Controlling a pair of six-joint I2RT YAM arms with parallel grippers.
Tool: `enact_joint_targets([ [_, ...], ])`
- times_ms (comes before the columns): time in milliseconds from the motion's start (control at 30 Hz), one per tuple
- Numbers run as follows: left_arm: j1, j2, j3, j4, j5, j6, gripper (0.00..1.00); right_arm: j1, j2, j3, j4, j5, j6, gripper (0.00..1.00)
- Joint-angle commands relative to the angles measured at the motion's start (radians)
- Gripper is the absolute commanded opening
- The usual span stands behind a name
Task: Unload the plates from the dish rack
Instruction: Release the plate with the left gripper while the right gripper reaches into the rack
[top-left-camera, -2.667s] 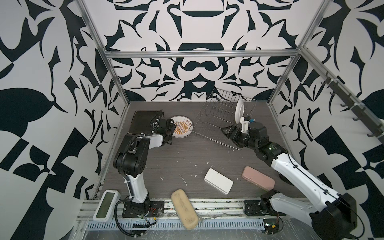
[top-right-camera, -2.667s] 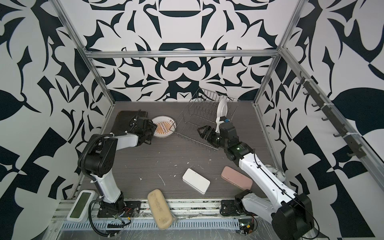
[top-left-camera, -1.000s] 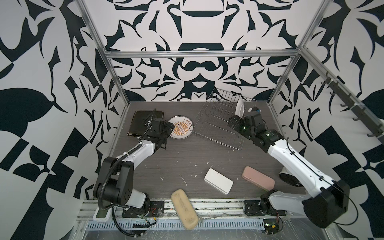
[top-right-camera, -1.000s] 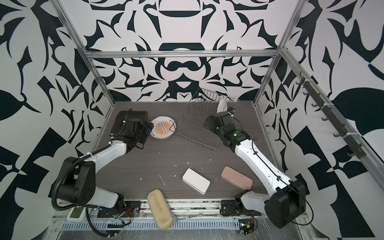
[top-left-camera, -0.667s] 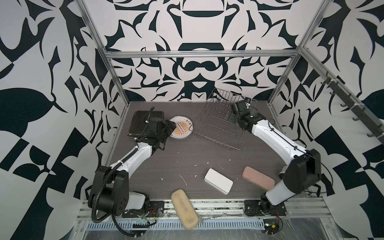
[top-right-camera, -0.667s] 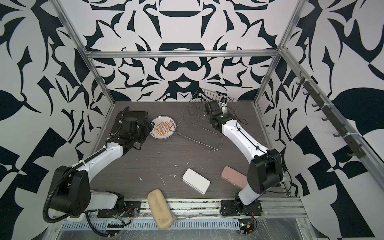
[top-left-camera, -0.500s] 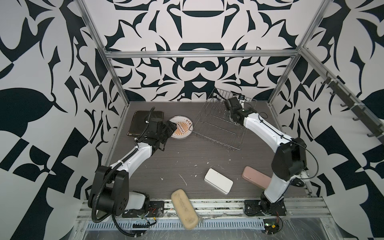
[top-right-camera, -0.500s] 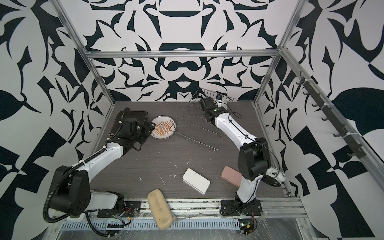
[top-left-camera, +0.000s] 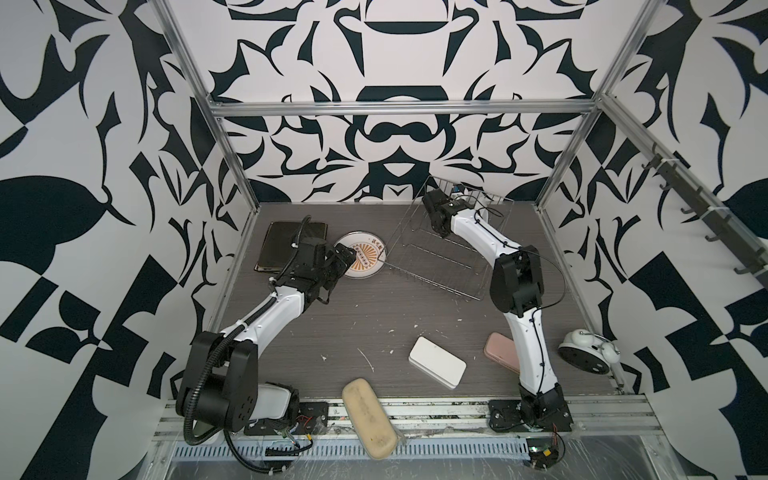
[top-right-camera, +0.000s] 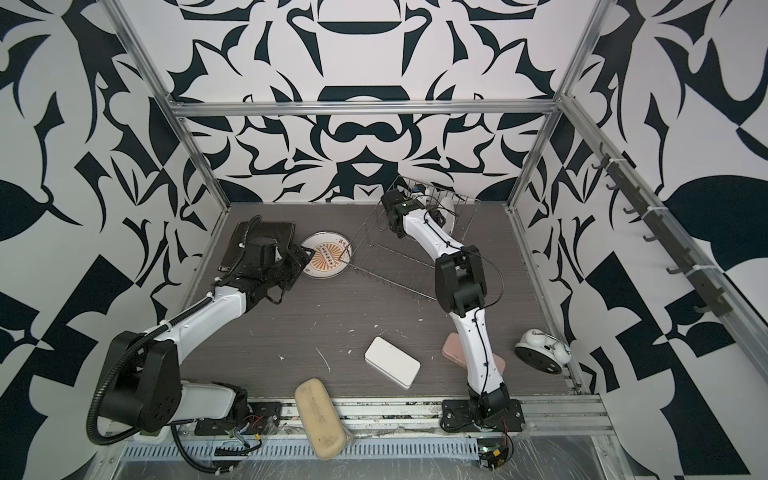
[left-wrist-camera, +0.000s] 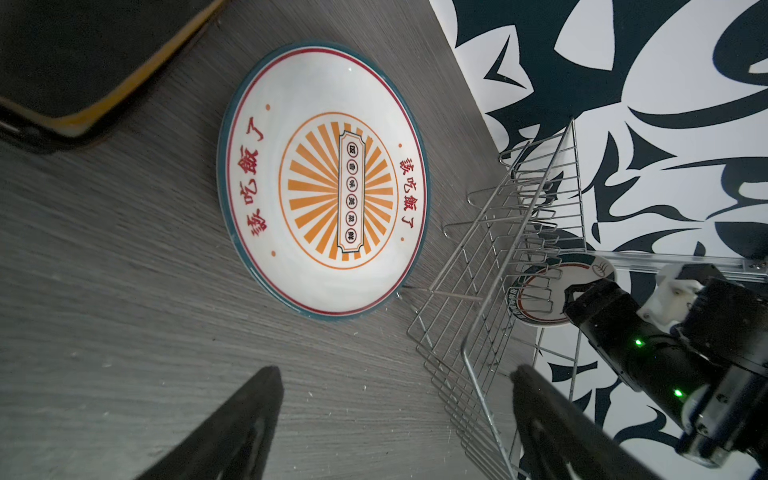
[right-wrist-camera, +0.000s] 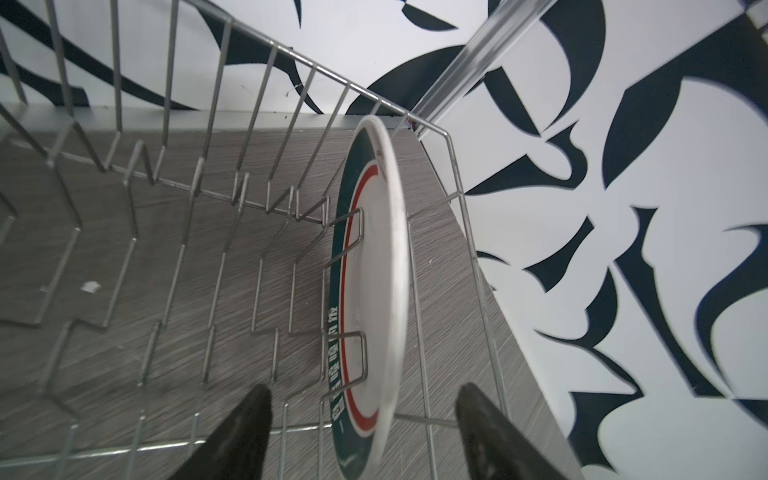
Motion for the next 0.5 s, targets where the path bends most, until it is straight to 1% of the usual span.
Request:
enact_joint_targets([
  [0, 0.000, -0.006, -0.016, 0.009, 0.016, 0.009, 0.91, -0.008, -0.034, 0.047, 0.064, 0.059, -0.049, 0.67],
  [100, 0.000, -0.003, -0.017, 0.013, 0.023, 0.005, 0.91, -0.022, -0.015, 0.065, 0.072, 0.053, -0.051, 0.64],
  [467, 0.000, 0.025, -0.017, 0.045, 0.054, -0.017, 0.91, -0.056, 0.038, 0.118, 0.061, 0.068, -0.049, 0.61],
])
